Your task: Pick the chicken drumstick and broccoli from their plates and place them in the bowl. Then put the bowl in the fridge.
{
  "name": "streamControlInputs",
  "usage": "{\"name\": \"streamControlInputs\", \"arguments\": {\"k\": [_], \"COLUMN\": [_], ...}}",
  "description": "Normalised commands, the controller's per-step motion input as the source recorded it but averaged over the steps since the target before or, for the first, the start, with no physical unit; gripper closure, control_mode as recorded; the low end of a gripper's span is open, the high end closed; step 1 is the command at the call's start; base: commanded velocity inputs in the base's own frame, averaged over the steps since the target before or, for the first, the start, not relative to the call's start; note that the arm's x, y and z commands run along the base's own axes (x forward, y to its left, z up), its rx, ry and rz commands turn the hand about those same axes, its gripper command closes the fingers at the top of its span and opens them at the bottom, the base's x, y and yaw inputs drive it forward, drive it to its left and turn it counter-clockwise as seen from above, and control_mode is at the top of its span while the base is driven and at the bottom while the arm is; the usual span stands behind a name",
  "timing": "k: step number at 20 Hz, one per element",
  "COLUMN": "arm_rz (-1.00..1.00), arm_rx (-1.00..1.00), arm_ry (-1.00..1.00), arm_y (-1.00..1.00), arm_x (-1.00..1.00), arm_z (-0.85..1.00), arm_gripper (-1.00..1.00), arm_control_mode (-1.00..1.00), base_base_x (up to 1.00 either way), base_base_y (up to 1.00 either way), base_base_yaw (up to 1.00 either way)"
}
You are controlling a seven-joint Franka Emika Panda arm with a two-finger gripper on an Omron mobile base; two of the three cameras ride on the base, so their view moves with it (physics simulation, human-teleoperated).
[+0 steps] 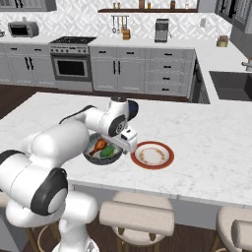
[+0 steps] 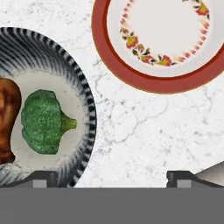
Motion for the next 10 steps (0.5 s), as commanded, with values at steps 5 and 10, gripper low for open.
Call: {"name": "streamControlInputs", "arguments": {"k": [5,10], "arm_rz": [0.02,0.06], "arm_rx": [0.04,0.06], "arm_ry": [0.00,0.00], "arm_y": [-0.08,0.02], "arm_x": [0.53,0.24], "arm_z": [-0.06,-0.26], "arm_gripper": [-1.00,-1.00], "arm_control_mode": [-1.00,-1.00], "base_base_x": [0.00,0.00], "base_base_y": [0.00,0.00], "base_base_yaw": [0.00,0.00]}}
